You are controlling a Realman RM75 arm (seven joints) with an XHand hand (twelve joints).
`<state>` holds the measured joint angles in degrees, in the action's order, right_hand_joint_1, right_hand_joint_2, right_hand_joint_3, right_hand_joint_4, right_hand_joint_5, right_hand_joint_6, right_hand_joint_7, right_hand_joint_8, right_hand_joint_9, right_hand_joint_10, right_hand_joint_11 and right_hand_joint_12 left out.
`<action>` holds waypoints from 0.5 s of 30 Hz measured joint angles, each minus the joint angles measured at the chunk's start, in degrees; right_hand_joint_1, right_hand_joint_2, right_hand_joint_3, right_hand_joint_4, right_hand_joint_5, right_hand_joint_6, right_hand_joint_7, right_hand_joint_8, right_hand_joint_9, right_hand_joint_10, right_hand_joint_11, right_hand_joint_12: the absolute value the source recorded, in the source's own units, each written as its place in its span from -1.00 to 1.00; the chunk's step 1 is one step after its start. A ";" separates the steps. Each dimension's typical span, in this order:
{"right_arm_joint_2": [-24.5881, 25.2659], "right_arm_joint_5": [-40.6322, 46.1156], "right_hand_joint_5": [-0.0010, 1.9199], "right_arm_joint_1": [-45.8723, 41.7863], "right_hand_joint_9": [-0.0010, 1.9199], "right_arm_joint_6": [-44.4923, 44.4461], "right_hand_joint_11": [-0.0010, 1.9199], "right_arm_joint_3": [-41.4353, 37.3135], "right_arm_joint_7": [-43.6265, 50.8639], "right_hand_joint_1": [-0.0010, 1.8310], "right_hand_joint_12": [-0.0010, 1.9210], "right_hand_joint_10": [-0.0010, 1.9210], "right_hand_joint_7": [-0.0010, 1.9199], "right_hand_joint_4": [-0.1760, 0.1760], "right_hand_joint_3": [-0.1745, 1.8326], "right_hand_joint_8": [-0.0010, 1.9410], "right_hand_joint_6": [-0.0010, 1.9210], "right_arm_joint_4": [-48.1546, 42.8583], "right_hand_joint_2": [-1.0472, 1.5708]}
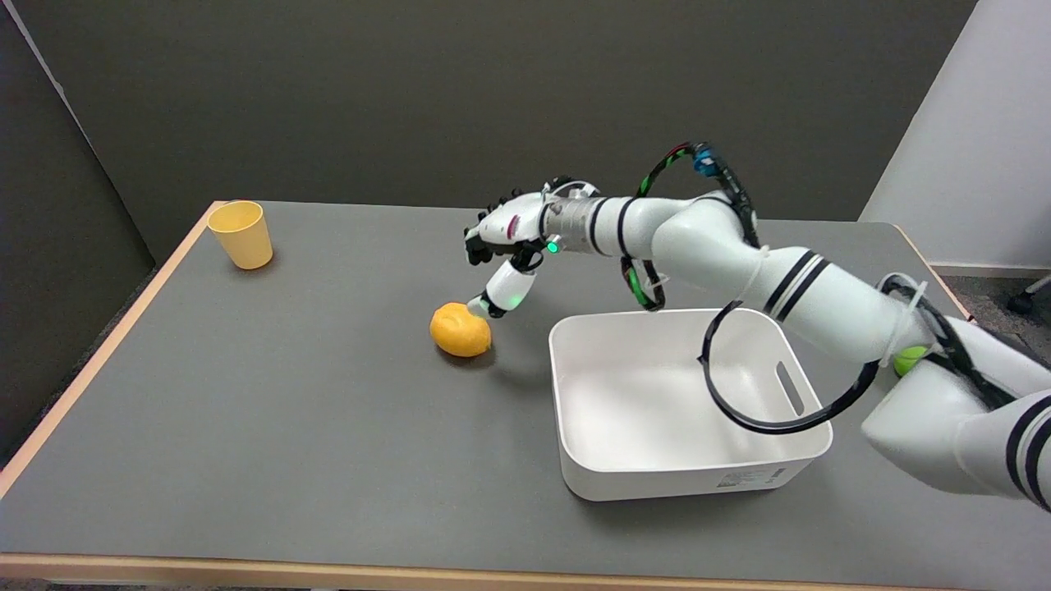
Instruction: Pick up the lemon.
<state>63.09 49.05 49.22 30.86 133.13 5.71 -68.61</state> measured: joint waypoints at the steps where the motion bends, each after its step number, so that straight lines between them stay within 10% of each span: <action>1: 0.50 -1.00 -0.71 -0.20 -0.70 0.26 -0.83 -0.12 -0.81 -0.59 0.47 0.09 -0.55 -1.00 -0.06 -0.42 -0.38 0.10 0.27; 15: 5.36 -16.69 -0.83 -2.05 -0.83 7.16 -0.91 -1.52 -19.51 -0.68 0.40 -0.01 -0.69 -1.00 -0.11 -0.48 -0.46 0.38 0.30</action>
<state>68.45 32.36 47.16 38.02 131.61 -13.79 -68.22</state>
